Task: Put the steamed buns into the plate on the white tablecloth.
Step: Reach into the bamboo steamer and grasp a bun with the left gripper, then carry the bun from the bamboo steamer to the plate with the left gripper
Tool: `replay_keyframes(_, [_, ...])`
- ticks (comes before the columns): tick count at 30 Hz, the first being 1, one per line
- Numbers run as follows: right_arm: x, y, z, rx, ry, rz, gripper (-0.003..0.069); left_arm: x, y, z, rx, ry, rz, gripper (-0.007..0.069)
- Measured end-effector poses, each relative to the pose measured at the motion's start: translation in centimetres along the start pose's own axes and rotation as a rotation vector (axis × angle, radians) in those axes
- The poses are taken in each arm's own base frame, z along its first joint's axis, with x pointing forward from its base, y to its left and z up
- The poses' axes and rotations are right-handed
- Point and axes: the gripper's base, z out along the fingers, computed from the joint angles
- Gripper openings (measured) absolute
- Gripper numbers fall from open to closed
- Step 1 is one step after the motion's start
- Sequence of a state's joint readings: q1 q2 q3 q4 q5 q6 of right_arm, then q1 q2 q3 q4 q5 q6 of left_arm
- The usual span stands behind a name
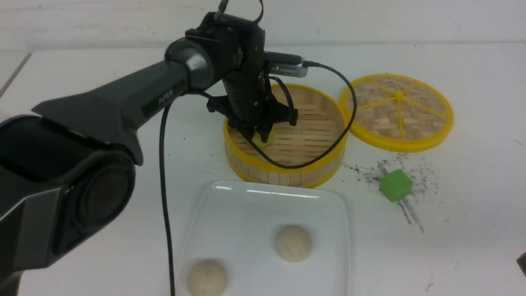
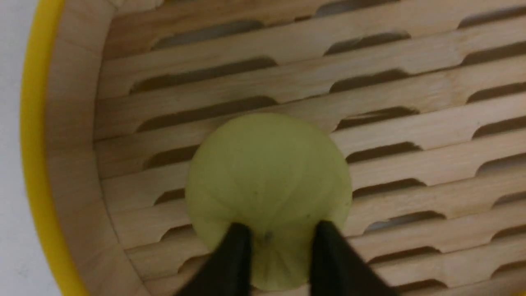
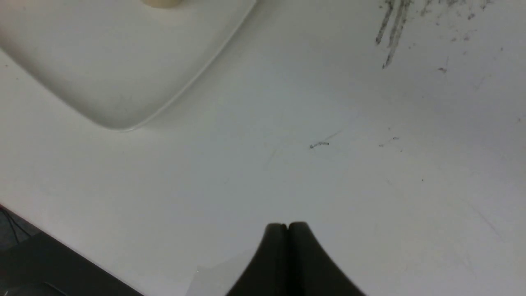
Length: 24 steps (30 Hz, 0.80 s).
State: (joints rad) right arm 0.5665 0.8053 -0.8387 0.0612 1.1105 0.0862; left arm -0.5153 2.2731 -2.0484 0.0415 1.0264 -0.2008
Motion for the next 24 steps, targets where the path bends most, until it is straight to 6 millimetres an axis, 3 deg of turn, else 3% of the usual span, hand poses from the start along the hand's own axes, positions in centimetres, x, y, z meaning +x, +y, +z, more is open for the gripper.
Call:
replay_keyframes(2, [0.0,0.0,0.0,0.000,-0.004,0.002,0.0001,-0.1,0.0,-1.1,-0.001,0.000,0.004,0.0046])
replay_keyframes(5, [-0.1,0.0,0.0,-0.001,-0.006,0.002,0.0001,-0.3,0.1,-3.3,-0.001,-0.007,0.009,0.0022])
replay_keyframes(6, [-0.1,0.0,0.0,-0.001,-0.006,0.002,0.0001,-0.6,0.1,-6.3,0.004,-0.040,0.011,0.0018])
replay_keyframes(8, [-0.1,0.0,0.0,-0.001,-0.006,0.002,0.0003,-0.7,0.2,-8.7,0.009,-0.069,0.009,0.0018])
replay_keyframes(9, [0.0,0.0,0.0,0.000,-0.005,0.002,0.0005,-0.6,0.4,-11.7,0.012,-0.094,0.006,0.0018])
replay_keyframes(11, [0.0,0.0,0.0,0.000,-0.005,0.002,0.0006,-0.1,0.5,-15.5,0.021,-0.140,0.005,0.0018])
replay_keyframes(12, [0.0,0.0,0.0,0.000,-0.005,0.002,0.0006,-0.1,0.5,-15.8,0.022,-0.144,0.006,0.0018])
replay_keyframes(13, [0.0,0.0,0.0,0.000,-0.006,0.002,0.0008,0.7,0.5,-18.0,0.029,-0.168,0.009,0.0018])
replay_keyframes(15, [0.0,0.0,0.1,0.001,-0.002,0.002,0.0009,2.1,0.4,-19.3,0.031,-0.157,0.018,0.0018])
replay_keyframes(18, [0.3,-0.1,0.5,0.005,0.015,0.002,0.0011,5.4,-0.3,-18.2,0.026,-0.047,0.027,0.0018])
replay_keyframes(19, [0.3,-0.1,0.5,0.005,0.015,0.002,0.0012,5.7,-0.2,-18.0,0.024,-0.037,0.024,0.0018])
replay_keyframes(21, [0.7,-0.2,1.0,0.007,0.034,0.003,0.0012,9.0,-1.2,-14.9,0.001,0.116,0.014,0.0022])
replay_keyframes(22, [0.7,-0.2,1.0,0.007,0.036,0.003,0.0012,9.3,-1.4,-14.6,-0.002,0.127,0.014,0.0023])
replay_keyframes(23, [0.9,-0.2,1.2,0.008,0.040,0.003,0.0015,11.5,-2.2,-12.1,-0.025,0.208,0.028,0.0030])
replay_keyframes(24, [0.9,-0.2,1.2,0.008,0.042,0.003,0.0015,11.7,-2.3,-11.8,-0.027,0.213,0.031,0.0030])
